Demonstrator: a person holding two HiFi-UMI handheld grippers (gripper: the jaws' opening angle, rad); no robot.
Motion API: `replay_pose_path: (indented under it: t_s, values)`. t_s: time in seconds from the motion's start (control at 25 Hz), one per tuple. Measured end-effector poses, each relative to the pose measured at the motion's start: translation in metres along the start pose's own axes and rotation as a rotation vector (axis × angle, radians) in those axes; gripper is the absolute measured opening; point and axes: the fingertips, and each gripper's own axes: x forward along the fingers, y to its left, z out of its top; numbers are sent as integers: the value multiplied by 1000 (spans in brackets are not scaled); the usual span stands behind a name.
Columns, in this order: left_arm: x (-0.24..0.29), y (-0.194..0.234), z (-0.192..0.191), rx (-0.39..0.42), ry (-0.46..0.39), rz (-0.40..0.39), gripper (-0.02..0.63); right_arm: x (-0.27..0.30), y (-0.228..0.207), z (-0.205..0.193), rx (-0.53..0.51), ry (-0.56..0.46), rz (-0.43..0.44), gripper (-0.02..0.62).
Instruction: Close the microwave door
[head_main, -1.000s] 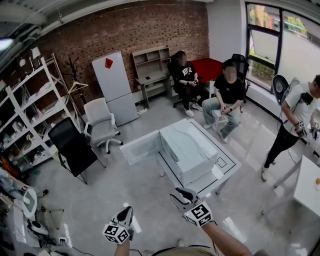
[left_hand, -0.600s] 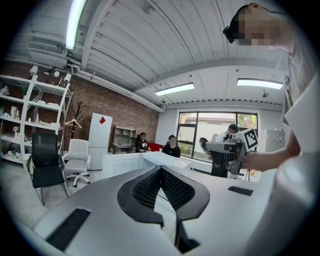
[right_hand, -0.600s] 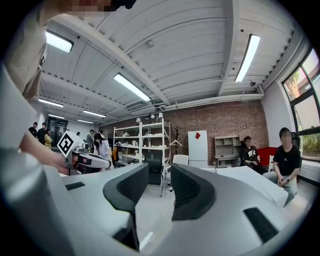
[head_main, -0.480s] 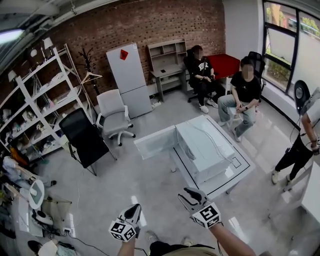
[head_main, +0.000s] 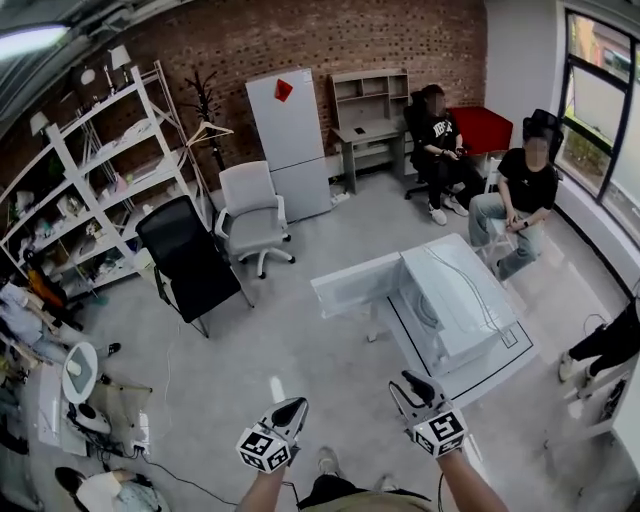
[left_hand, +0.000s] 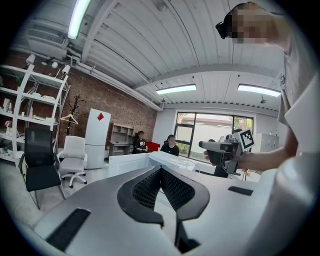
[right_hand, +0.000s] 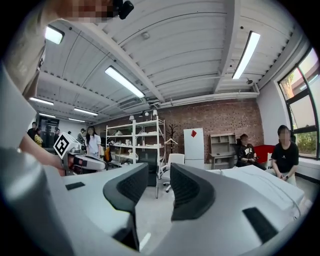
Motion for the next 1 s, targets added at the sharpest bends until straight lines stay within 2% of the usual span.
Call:
replay_pose_path:
  t_s: [0.44, 0.8, 1.0]
  values:
    - [14, 98, 14, -21, -11, -75, 5, 77, 1, 11, -28, 24, -108, 126]
    - [32, 145, 21, -9, 7, -183, 5, 108, 6, 14, -40, 23, -206, 126]
    - [43, 163, 25, 2, 16, -204, 5, 125, 9, 15, -47, 14, -210, 126]
